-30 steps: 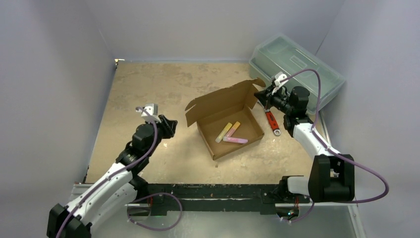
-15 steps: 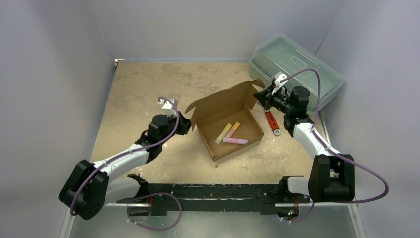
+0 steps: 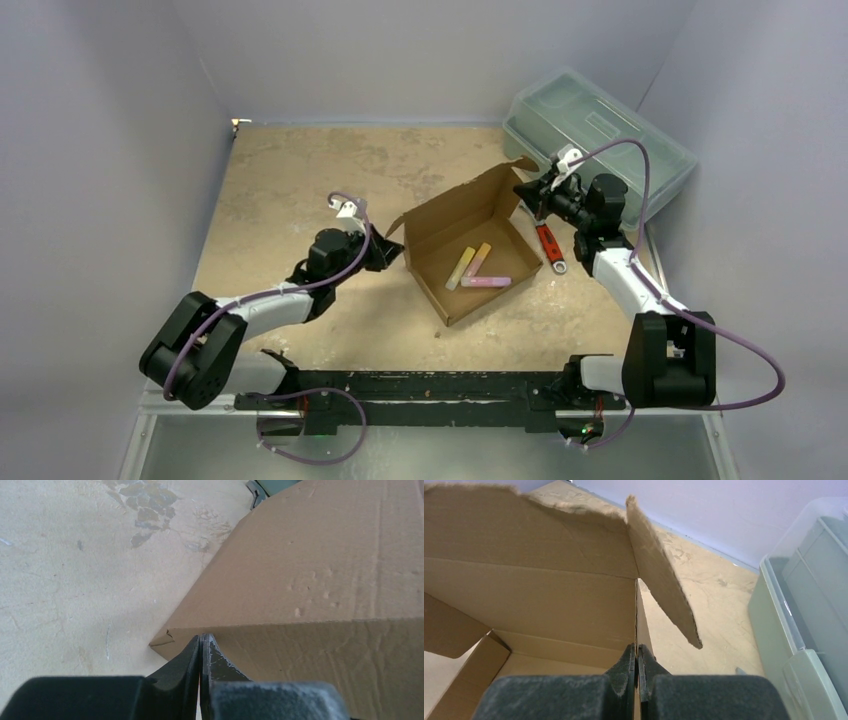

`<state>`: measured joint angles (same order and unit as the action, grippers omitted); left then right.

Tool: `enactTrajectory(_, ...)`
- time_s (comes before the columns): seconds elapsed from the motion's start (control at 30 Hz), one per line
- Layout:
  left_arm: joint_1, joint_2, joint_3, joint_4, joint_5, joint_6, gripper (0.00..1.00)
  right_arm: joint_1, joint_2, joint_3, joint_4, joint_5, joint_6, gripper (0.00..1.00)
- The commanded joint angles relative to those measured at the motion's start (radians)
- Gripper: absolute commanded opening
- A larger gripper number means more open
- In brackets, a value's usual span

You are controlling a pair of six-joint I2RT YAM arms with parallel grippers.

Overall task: Fold the paper box
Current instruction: Close the paper box at the center of the board.

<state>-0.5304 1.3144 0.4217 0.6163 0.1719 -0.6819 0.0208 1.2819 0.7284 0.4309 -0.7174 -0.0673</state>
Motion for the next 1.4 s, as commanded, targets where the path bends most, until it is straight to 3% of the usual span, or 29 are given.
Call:
enactTrajectory(0.0, -0.005, 0.003, 0.008, 0.149, 0.059, -0.083, 0.03, 0.011, -0.003, 0.017, 0.016, -0.070, 0.009, 0.00)
enactTrajectory(0.43, -0.003, -0.048, -0.027, 0.141, 0.128, -0.231, 0.10, 0.011, -0.009, 0.023, 0.004, -0.059, -0.001, 0.00)
enactTrajectory(0.53, 0.000, -0.122, -0.031, -0.002, 0.063, -0.177, 0.10, 0.011, -0.013, 0.025, -0.004, -0.039, -0.007, 0.00)
enactTrajectory(0.73, 0.001, -0.371, -0.019, -0.443, -0.237, -0.109, 0.16, 0.011, -0.013, 0.028, -0.009, -0.025, -0.012, 0.00)
enactTrajectory(0.83, 0.002, -0.459, -0.043, -0.519, -0.213, -0.093, 0.16, 0.011, -0.012, 0.028, -0.010, -0.024, -0.012, 0.00)
enactTrajectory(0.97, 0.000, -0.498, -0.085, -0.484, -0.051, -0.075, 0.12, 0.011, -0.012, 0.029, -0.011, -0.022, -0.012, 0.00)
enactTrajectory(1.13, -0.014, -0.419, -0.085, -0.387, 0.124, -0.086, 0.05, 0.011, -0.012, 0.028, -0.011, -0.020, -0.012, 0.00)
enactTrajectory(1.37, -0.116, -0.246, -0.059, -0.165, 0.170, -0.150, 0.04, 0.011, -0.006, 0.028, -0.011, -0.029, -0.012, 0.00)
